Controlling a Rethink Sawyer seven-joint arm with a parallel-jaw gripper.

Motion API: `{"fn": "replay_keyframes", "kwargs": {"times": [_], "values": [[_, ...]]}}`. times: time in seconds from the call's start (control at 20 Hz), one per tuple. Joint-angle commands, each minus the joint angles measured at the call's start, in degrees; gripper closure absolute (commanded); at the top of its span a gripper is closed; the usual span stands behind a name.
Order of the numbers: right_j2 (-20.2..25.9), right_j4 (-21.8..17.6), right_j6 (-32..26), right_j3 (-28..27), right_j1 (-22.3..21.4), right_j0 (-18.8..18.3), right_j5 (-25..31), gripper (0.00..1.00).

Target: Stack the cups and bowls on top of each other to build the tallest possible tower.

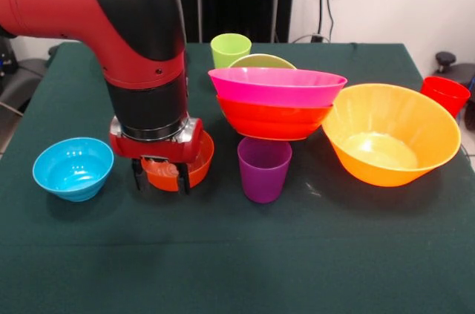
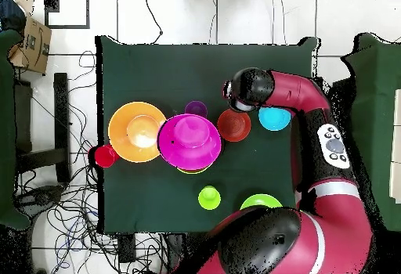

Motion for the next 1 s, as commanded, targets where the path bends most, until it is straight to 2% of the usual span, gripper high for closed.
{"fn": "replay_keyframes", "kwargs": {"times": [0.05, 0.65, 1.0], "values": [[4.44, -6.16, -21.70, -2.85, 0.97, -0.58, 5.71, 0.00], [2.66, -7.34, -28.69, -7.16, 3.41, 0.54, 12.96, 0.00], [1.62, -7.85, -30.14, -7.13, 3.26, -0.08, 13.54, 0.00]]}}
